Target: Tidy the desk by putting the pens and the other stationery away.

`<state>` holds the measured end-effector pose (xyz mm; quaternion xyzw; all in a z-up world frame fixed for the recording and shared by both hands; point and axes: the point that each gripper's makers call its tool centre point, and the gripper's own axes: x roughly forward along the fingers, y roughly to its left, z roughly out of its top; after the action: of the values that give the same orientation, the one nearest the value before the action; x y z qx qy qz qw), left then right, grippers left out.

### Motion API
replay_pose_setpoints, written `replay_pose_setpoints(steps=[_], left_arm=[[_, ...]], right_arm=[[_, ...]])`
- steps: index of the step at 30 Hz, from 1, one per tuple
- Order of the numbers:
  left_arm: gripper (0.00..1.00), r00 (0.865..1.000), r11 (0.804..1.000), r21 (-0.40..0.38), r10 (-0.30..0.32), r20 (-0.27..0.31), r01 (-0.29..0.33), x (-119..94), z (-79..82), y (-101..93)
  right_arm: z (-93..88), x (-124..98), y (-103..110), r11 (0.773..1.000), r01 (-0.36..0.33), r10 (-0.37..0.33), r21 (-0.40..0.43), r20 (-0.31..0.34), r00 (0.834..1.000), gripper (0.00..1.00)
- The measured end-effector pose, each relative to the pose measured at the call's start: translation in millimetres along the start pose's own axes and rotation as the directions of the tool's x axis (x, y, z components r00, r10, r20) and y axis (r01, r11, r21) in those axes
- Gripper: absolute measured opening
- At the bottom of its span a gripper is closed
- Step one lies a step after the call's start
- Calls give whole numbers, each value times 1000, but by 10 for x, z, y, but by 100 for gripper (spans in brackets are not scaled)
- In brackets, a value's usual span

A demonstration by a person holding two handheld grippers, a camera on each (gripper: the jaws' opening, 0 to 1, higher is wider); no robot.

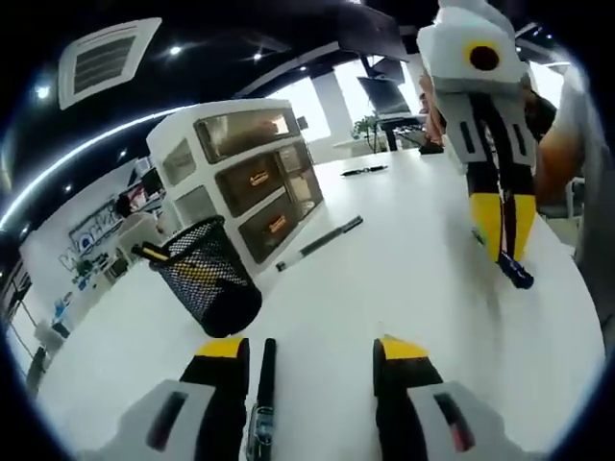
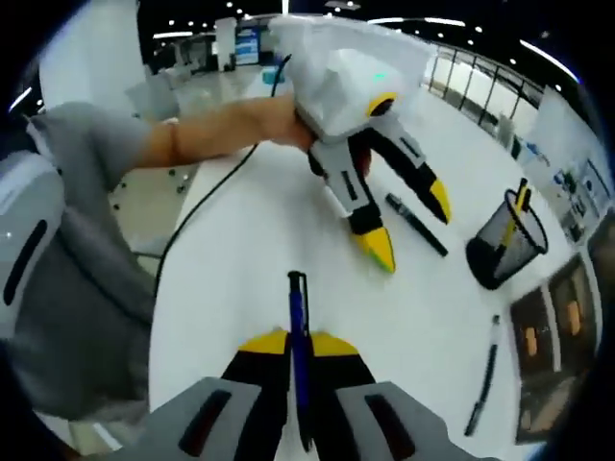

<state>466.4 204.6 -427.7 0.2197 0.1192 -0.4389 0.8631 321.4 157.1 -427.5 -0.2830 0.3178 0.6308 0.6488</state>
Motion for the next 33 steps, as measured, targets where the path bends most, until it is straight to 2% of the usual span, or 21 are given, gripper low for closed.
replay_pose_setpoints(steps=[2, 3, 4, 6, 7, 9, 13, 15, 16, 18, 19, 20, 23, 24, 28, 30, 31, 33], left_arm=[[52, 996, 999, -51, 13, 85, -8, -32, 145, 54], [52, 990, 994, -105, 26, 137, -12, -69, 228, 110], [52, 987, 992, -126, 33, 158, -13, -89, 259, 143], [51, 987, 990, -141, 34, 159, -12, -109, 252, 171], [51, 986, 988, -151, 45, 162, -20, -115, 246, 204], [51, 986, 988, -147, 63, 156, -40, -111, 228, 235], [51, 986, 991, -98, 107, 129, -94, -90, 167, 279], [51, 986, 990, -110, 97, 132, -83, -90, 169, 266], [51, 986, 989, -130, 88, 143, -70, -89, 183, 256], [51, 985, 987, -145, 90, 149, -68, -95, 188, 255], [51, 984, 987, -147, 93, 151, -71, -96, 190, 254], [51, 983, 987, -143, 100, 152, -78, -98, 189, 264], [51, 982, 986, -134, 114, 149, -94, -98, 177, 283], [51, 981, 986, -136, 119, 151, -98, -100, 179, 289], [50, 978, 984, -143, 129, 164, -106, -113, 196, 309], [49, 969, 978, -151, 170, 179, -143, -141, 215, 376], [49, 967, 977, -154, 174, 184, -147, -150, 218, 385], [49, 967, 977, -160, 170, 189, -141, -151, 222, 387]], right_arm=[[103, -70, -48, 1000, -6, 5, 21, 85, 996, 4], [159, -139, -125, 999, 15, -22, 48, 136, 991, 4], [197, -190, -198, 998, 38, -47, 57, 171, 984, 4], [262, -263, -311, 996, 76, -86, 54, 230, 969, 4], [303, -317, -374, 993, 89, -107, 78, 281, 954, 4], [304, -344, -411, 994, 91, -104, 56, 312, 944, 4], [326, -365, -565, 985, 103, -150, 136, 401, 904, 4], [279, -343, -593, 986, 112, -151, 119, 402, 903, 4], [335, -356, -629, 983, 132, -174, 125, 442, 880, 4], [337, -355, -638, 980, 113, -178, 165, 469, 865, 4], [336, -377, -701, 973, 130, -209, 191, 490, 847, 4], [330, -388, -727, 970, 138, -222, 201, 495, 840, 4], [372, -460, -814, 959, 166, -268, 230, 544, 795, 4], [382, -486, -829, 955, 164, -278, 247, 554, 785, 4], [551, -712, -888, 947, 206, -319, 245, 662, 679, 4], [571, -787, -900, 941, 246, -339, 233, 681, 649, 4], [565, -805, -893, 939, 246, -344, 241, 681, 647, 4], [592, -866, -905, 932, 267, -360, 244, 700, 617, 4]])
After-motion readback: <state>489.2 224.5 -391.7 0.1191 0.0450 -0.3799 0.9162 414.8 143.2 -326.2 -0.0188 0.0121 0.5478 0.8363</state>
